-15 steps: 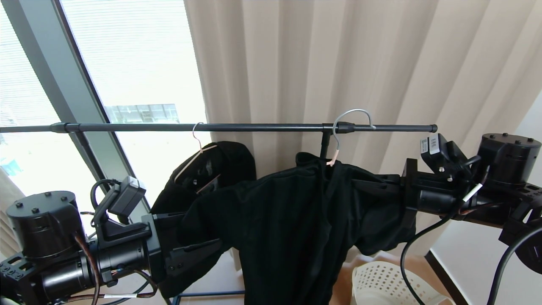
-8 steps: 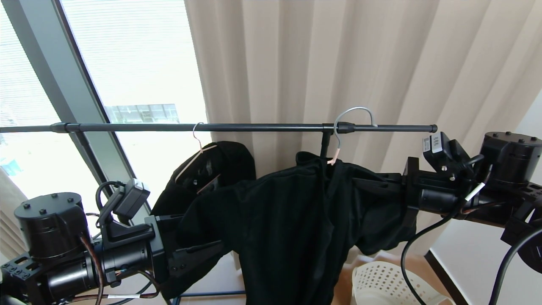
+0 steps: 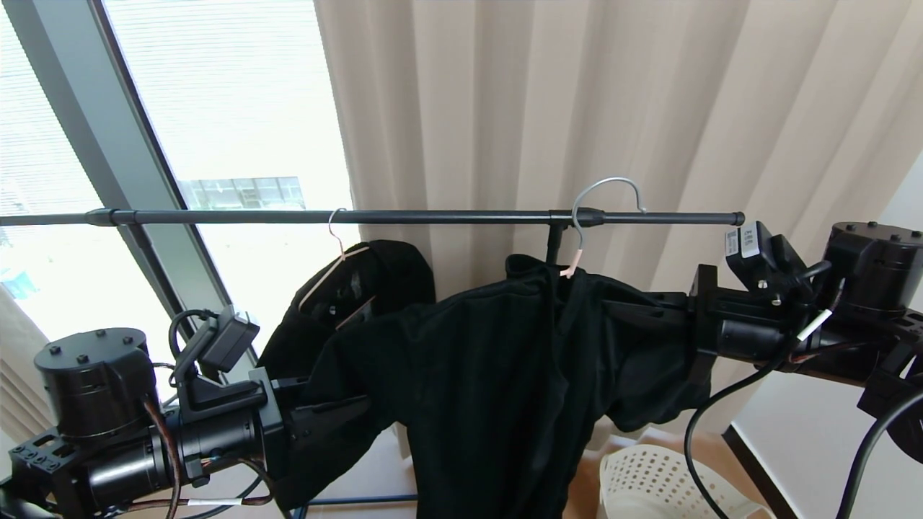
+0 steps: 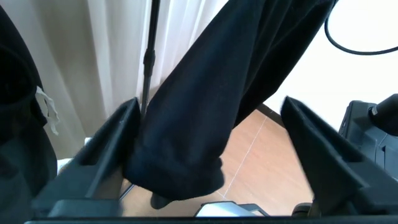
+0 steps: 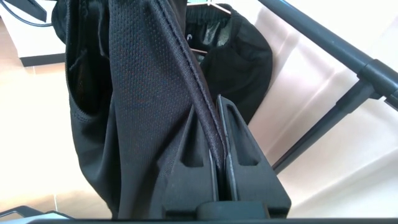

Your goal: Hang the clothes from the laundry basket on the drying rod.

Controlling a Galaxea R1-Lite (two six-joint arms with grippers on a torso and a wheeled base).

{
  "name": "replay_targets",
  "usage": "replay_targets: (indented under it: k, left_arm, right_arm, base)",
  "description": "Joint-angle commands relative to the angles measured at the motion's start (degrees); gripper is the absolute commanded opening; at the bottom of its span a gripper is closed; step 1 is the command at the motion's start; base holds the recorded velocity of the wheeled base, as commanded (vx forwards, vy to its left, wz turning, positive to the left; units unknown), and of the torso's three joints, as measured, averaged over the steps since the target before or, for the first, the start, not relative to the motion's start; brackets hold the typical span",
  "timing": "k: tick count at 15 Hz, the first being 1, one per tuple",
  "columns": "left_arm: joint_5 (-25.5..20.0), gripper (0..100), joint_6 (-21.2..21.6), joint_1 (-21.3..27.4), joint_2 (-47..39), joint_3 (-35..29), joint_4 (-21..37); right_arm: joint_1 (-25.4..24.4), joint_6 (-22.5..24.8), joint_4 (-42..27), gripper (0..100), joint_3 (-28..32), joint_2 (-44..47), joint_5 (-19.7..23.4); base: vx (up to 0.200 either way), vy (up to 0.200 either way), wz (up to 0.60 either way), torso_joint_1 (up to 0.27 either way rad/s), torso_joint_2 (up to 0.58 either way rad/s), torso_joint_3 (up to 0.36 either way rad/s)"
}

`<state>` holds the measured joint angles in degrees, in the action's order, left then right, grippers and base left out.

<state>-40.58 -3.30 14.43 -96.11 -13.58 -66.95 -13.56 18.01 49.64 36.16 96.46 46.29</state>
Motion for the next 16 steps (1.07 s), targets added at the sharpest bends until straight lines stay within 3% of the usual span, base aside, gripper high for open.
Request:
replay_targets:
  k: [1,7,16]
  left_arm:
    - [-0.02,0,0.05,-0.11,-0.31,0.22,-0.02]
    - [-0.02,0,0.05,-1.69,0.05,0.31,-0.11]
    - [0.24,0,-0.04,-10.57,1.63,10.24,-5.38]
  right_arm:
    - [0.02,0.01,0.02,0,0.14,0.13,0.03]
    - [0.9,0.01,-0.07,0,0.49,0.57,0.03]
    - [2.04,0.01,-0.07,0,0.67,1.36,0.03]
  base:
    - [0.0,0.0,0.0,0.0,0.0,0.0]
    - [0.0,0.0,0.0,0.0,0.0,0.0]
    - [0.0,0.0,0.0,0.0,0.0,0.0]
